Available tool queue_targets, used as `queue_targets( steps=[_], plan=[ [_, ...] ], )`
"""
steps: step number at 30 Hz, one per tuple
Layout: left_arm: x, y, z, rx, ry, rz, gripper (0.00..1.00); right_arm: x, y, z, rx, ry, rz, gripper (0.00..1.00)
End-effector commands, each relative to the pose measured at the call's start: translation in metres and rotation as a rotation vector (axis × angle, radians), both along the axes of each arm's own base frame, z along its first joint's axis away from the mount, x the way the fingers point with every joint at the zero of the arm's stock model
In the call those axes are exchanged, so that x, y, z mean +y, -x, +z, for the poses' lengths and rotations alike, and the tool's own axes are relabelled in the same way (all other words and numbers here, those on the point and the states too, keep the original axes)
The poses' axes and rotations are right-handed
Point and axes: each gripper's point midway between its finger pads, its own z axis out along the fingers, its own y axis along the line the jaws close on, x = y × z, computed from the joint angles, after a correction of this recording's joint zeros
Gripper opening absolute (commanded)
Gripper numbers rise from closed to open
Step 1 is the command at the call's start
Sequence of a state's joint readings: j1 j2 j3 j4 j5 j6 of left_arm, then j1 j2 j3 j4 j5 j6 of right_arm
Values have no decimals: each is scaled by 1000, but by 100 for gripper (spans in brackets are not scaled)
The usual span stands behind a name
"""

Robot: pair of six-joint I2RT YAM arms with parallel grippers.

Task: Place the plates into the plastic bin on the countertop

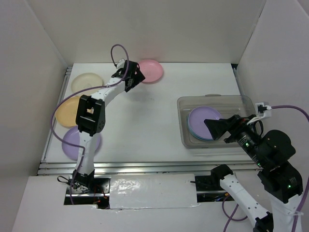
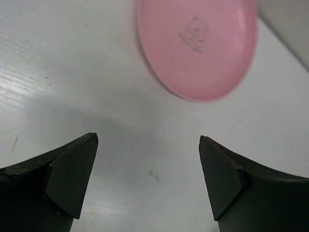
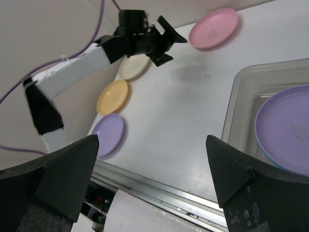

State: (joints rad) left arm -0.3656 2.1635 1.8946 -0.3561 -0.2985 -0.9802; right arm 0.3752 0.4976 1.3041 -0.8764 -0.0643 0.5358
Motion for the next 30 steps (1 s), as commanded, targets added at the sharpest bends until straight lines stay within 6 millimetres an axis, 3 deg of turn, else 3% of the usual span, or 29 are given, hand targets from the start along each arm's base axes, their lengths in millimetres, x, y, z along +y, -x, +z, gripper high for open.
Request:
queue_targets(
  steps=[1, 3, 5, 6, 7, 9, 10, 18, 21, 24, 25, 27, 28, 30],
  plan=[
    [3, -36, 6, -73, 63, 8, 99, 16, 3, -10, -18, -47, 83, 100],
    [8, -45, -10, -79, 77, 27, 99, 20, 3, -20, -15, -43, 106, 100],
    [15, -60, -13, -122, 108, 44, 99, 23, -4, -38, 25, -21, 109, 100],
    [16, -64, -27, -110, 119, 51, 99, 24, -5, -43, 37, -11, 114, 100],
    [18, -71, -26, -121, 137, 50, 99, 26, -8, -50, 54, -2, 120, 100],
    [19, -79, -55, -86, 160, 56, 99, 33, -11, -55, 67, 7, 154, 100],
    [18, -83, -58, -84, 191, 40, 99, 35, -13, -61, 82, 11, 162, 100],
    [10, -104, -113, -28, 191, 67, 99, 43, -18, -63, 87, 11, 196, 100],
    [12, -104, -116, -22, 162, 95, 96, 43, -16, -61, 76, 8, 201, 100],
    [15, -101, -125, -7, 135, 108, 80, 42, -16, -60, 78, 12, 198, 100],
    [14, -98, -128, 3, 124, 106, 70, 42, -14, -59, 73, 10, 199, 100],
    [18, -94, -136, 21, 102, 113, 62, 42, -14, -57, 66, 12, 198, 100],
    [19, -92, -138, 28, 95, 114, 45, 41, -14, -56, 66, 12, 198, 100],
    [20, -88, -140, 37, 86, 112, 30, 41, -14, -55, 64, 17, 199, 100]
  ],
)
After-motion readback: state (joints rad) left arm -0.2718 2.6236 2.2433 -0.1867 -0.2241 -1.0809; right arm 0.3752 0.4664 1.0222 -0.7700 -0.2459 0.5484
